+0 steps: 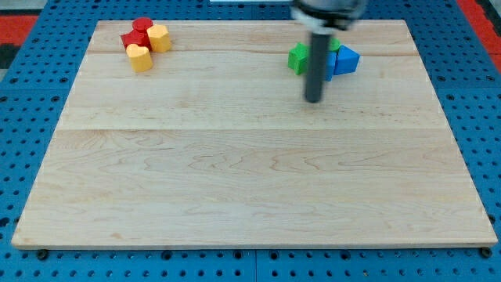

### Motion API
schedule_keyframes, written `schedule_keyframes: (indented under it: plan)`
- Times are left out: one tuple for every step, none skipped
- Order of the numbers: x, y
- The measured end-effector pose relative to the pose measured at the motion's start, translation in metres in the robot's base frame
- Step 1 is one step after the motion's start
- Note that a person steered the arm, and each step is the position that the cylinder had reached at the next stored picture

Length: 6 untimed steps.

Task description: Push the green star towards the yellow hexagon

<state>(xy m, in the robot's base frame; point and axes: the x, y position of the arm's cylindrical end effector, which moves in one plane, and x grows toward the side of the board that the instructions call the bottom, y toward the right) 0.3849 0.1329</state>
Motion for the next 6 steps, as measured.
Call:
schedule_keyframes:
  plan:
    - [-0.051,0.061]
    - [-0.098,0.086]
    - [-0.093,0.039]
    - [-0.092,-0.022]
    - [-0.089,-0.087]
    - [-0.082,-0.136]
